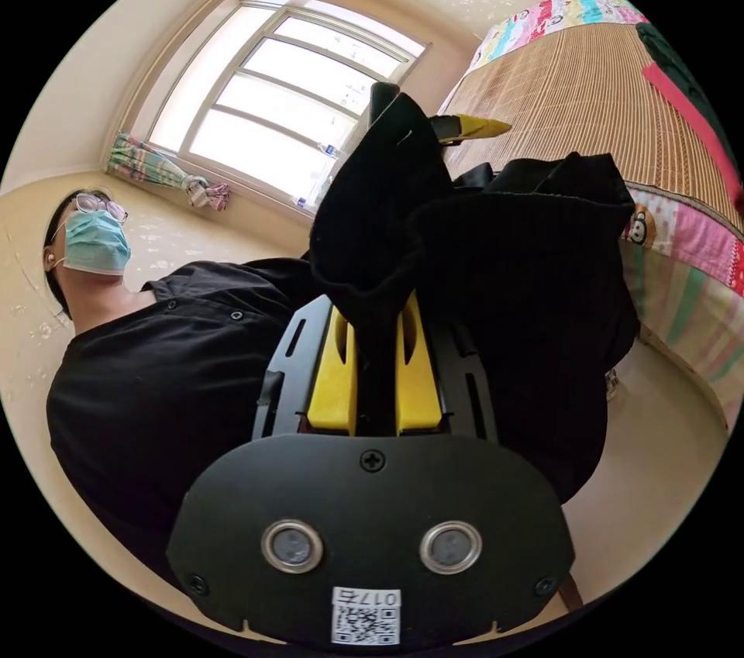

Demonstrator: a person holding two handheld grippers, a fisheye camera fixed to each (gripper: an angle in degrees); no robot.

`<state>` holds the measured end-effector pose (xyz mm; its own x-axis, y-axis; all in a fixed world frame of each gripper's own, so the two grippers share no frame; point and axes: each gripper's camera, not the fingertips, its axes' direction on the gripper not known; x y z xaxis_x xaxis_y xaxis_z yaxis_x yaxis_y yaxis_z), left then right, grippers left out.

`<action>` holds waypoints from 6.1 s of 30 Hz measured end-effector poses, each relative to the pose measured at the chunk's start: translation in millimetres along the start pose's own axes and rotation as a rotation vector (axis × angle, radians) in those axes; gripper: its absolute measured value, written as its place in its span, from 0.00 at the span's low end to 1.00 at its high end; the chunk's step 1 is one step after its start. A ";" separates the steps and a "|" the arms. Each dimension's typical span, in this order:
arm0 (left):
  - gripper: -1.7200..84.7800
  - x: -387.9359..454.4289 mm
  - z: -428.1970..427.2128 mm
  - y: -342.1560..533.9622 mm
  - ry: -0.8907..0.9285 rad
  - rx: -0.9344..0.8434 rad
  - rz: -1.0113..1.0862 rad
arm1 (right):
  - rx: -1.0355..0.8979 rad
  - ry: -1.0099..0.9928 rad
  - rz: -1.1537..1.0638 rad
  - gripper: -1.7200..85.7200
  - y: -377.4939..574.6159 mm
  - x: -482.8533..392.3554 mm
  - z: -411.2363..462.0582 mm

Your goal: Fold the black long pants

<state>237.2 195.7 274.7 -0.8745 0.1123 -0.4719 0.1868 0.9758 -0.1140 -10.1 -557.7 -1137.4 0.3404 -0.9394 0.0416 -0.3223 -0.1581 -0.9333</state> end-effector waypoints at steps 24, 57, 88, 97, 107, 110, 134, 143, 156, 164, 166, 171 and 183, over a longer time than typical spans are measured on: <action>0.09 27.9 66.3 68.8 0.114 0.148 -0.074 | -0.239 0.725 -0.015 0.08 -14.7 -89.7 288.4; 0.07 618.1 -475.8 233.9 -0.454 1.390 0.777 | 0.975 0.985 -1.029 0.06 18.8 -762.5 152.3; 0.10 50.6 -189.7 -79.1 -0.388 0.189 -0.017 | 0.064 0.829 -0.016 0.04 -270.4 -44.3 123.8; 0.12 -97.4 -45.7 175.6 -0.305 0.038 -0.443 | 0.040 0.309 0.231 0.05 -96.3 122.0 161.5; 0.14 -126.5 -47.3 242.7 -0.033 0.327 -0.573 | 0.087 0.107 0.195 0.05 -123.1 110.4 144.5; 0.13 -118.2 -41.7 204.2 -0.017 0.259 -0.463 | 0.087 0.065 0.196 0.05 -124.9 109.2 135.4; 0.11 92.5 -158.0 -41.6 0.123 0.205 0.027 | 0.360 -0.020 0.301 0.06 -44.3 97.5 -29.3; 0.17 84.7 -154.2 88.5 -0.120 0.269 -0.078 | 0.218 0.127 0.295 0.10 -35.9 87.1 -24.2; 0.14 34.8 -80.8 111.5 -0.182 -0.307 0.052 | -0.015 0.278 0.367 0.10 -114.4 99.7 47.7; 0.02 68.0 -159.2 127.4 0.326 -0.096 0.164 | -0.067 -0.043 0.102 0.05 -114.8 31.6 -6.9; 0.02 102.1 -193.4 145.9 0.416 -0.006 0.231 | -0.101 -0.164 -0.048 0.05 -90.0 -16.6 -36.4; 0.03 184.4 -227.1 213.6 0.257 -0.024 0.237 | -0.205 -0.195 -0.189 0.05 -25.8 -82.3 -52.1; 0.10 100.8 -228.5 256.7 0.395 0.301 -0.196 | -0.247 -0.170 0.050 0.06 48.7 -17.1 -40.2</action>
<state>94.7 500.4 397.6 -0.9969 0.0520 -0.0585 0.0725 0.8952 -0.4397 -67.1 -561.6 -1169.3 0.4550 -0.8867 -0.0819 -0.5404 -0.2018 -0.8168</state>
